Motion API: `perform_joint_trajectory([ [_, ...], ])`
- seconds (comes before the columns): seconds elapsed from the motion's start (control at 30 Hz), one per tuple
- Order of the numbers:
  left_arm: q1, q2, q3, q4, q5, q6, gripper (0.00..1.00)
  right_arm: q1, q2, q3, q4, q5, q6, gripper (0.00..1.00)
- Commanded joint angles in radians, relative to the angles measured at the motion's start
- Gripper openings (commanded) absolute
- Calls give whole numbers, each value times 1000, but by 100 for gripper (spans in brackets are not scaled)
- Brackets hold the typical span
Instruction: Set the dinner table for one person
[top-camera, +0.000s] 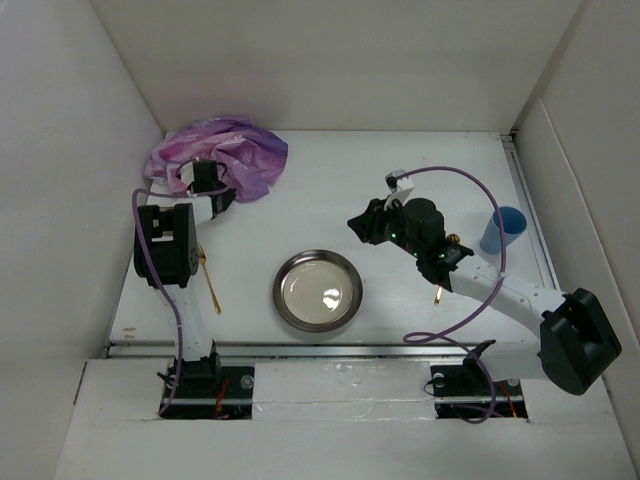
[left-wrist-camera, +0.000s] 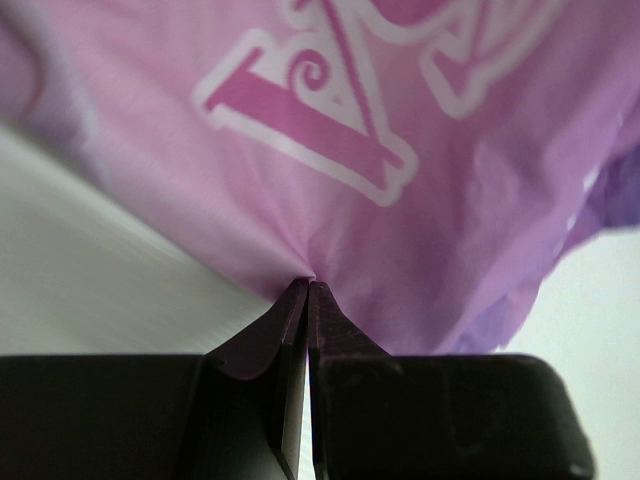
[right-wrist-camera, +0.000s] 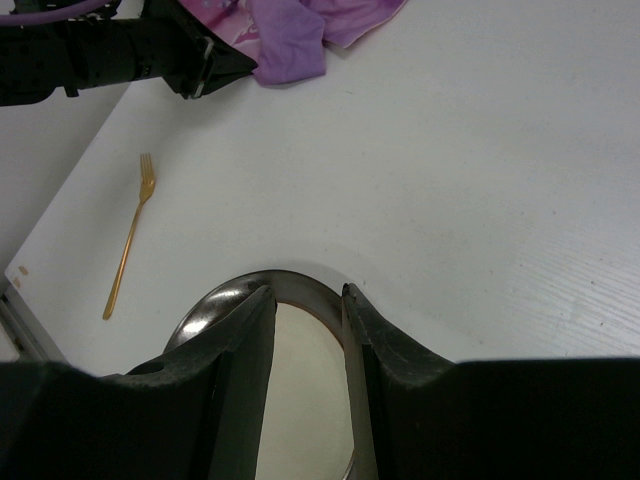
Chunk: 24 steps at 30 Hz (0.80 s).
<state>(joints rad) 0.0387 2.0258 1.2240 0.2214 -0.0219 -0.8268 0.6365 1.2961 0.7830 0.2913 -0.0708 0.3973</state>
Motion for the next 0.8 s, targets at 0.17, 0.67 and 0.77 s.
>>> perform_joint_trajectory([
  [0.17, -278, 28, 195, -13, 138, 35, 0, -1, 3, 45, 2, 64, -9, 0],
  [0.67, -454, -131, 74, 34, 74, 135, 50, -228, 231, 133, -28, 12, 143, 59],
  [0.77, -464, -359, -117, 137, -126, 132, 47, -239, 317, 232, -38, -42, 161, 59],
])
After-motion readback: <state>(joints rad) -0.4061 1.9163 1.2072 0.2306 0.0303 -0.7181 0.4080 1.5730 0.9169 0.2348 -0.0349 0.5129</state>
